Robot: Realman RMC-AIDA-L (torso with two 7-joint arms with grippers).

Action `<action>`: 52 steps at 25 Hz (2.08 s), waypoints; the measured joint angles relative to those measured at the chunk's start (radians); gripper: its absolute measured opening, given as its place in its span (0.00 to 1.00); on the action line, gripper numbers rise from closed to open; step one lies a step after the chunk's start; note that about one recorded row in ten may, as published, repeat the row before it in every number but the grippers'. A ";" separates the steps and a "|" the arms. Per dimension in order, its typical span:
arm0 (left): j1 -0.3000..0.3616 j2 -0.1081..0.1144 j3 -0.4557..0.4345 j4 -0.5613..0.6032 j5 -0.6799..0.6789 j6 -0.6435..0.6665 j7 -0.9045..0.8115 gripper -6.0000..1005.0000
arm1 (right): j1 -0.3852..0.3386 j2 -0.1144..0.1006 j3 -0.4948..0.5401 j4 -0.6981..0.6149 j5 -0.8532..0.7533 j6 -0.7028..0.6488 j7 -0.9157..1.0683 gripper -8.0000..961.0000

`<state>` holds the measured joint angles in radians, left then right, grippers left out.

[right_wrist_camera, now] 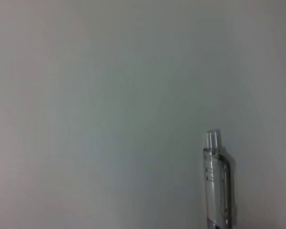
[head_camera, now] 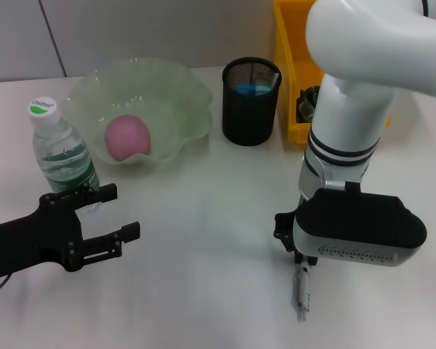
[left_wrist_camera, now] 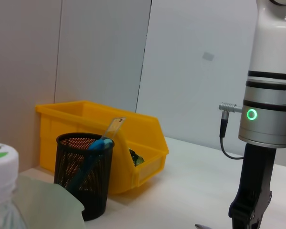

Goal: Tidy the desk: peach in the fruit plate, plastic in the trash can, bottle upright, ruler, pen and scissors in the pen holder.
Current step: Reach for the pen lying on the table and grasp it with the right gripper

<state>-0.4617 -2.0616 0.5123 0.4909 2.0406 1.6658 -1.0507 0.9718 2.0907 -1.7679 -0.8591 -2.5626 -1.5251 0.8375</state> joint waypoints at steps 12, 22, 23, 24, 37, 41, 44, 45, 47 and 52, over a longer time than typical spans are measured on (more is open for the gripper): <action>0.001 0.000 0.000 0.003 -0.002 0.003 0.000 0.67 | 0.000 0.001 -0.007 -0.003 0.002 0.003 0.009 0.13; 0.002 0.000 0.000 0.012 -0.002 0.000 -0.008 0.67 | 0.001 0.002 -0.009 -0.003 0.003 0.006 0.021 0.15; 0.002 0.000 0.000 0.012 -0.002 0.000 -0.012 0.67 | 0.001 0.002 -0.009 -0.003 0.004 0.007 0.022 0.15; 0.002 0.000 0.000 0.012 -0.002 0.000 -0.012 0.67 | 0.001 0.002 -0.009 -0.003 0.006 0.007 0.022 0.16; 0.003 0.000 0.000 0.015 -0.008 0.000 -0.014 0.67 | 0.000 0.002 -0.008 -0.004 0.010 0.008 0.023 0.24; 0.005 0.000 0.000 0.015 -0.008 0.000 -0.014 0.67 | 0.000 0.002 -0.008 -0.003 0.010 0.009 0.023 0.24; 0.005 0.000 0.000 0.015 -0.008 0.000 -0.014 0.66 | 0.000 0.002 -0.008 -0.003 0.010 0.009 0.023 0.23; 0.005 0.000 0.000 0.015 -0.008 0.000 -0.014 0.66 | 0.000 0.002 -0.008 -0.003 0.010 0.009 0.023 0.23; 0.005 0.001 0.000 0.016 -0.008 0.000 -0.014 0.66 | 0.000 0.002 -0.008 -0.002 0.010 0.009 0.023 0.23; 0.005 0.001 0.000 0.024 -0.008 0.000 -0.014 0.66 | -0.001 0.002 -0.008 0.001 0.011 0.009 0.023 0.23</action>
<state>-0.4569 -2.0605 0.5123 0.5151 2.0324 1.6658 -1.0646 0.9710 2.0922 -1.7763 -0.8582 -2.5521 -1.5165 0.8605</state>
